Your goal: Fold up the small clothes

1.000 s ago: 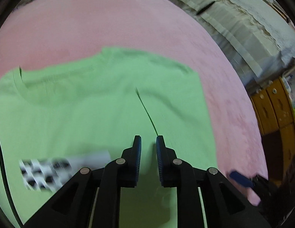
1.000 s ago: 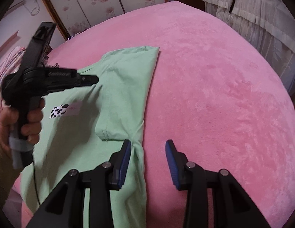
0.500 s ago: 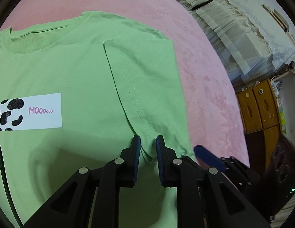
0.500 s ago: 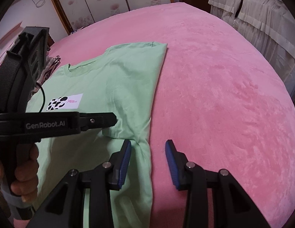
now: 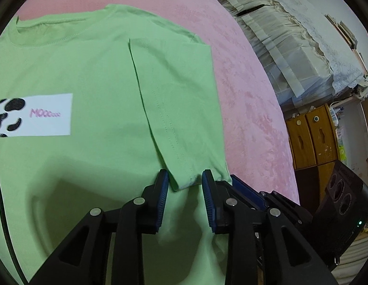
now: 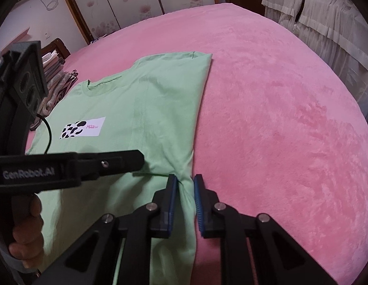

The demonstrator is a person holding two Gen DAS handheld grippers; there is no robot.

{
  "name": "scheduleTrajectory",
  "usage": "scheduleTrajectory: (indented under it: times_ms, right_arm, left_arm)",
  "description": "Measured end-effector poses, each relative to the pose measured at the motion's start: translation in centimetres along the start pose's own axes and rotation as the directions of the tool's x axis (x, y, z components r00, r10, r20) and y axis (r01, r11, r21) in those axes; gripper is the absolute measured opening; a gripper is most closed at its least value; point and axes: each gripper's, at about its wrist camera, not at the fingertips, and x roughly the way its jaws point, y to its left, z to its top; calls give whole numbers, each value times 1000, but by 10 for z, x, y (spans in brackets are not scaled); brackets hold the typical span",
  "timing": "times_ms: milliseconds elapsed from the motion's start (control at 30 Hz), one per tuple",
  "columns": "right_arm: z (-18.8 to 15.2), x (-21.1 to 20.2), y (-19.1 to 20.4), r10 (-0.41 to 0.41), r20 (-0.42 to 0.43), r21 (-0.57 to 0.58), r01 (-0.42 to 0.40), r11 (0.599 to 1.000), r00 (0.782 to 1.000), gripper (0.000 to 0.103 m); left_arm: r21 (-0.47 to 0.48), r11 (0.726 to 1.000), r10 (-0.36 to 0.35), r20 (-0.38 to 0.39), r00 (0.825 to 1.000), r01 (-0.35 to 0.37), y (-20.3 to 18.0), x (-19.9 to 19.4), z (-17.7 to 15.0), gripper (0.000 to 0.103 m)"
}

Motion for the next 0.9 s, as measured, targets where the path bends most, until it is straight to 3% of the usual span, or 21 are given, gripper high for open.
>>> scheduleTrajectory:
  times_ms: [100,267,433,633,733,833,900]
  right_arm:
    - [0,0,-1,4,0,3,-4,1000,1000,15]
    - [-1,0,-2,4,3,2,-4,1000,1000,12]
    - [-2,-1,-5,12,7,18,-12,1000,1000,9]
    - [-8,5,-7,-4,-17,24,4,1000,1000,8]
    - [-11,4,-6,-6,-27,22,7,1000,1000,8]
    - [-10,-6,-5,1,-29,21,0,1000,1000,9]
    - [-9,-14,-3,-9,-20,10,9,1000,1000,10]
  left_arm:
    - [-1,1000,-28,2,1000,28,-1,5,0,23]
    - [18,998,-56,16,998,55,-8,5,-1,6]
    - [58,998,11,59,998,-14,-16,-3,-5,4]
    - [0,999,36,7,999,-36,5,13,-10,5]
    - [-23,1000,4,-1,1000,-4,13,9,-9,9]
    - [-7,1000,9,-6,1000,-9,14,0,-13,21]
    - [26,998,53,19,998,-53,11,-12,-17,43]
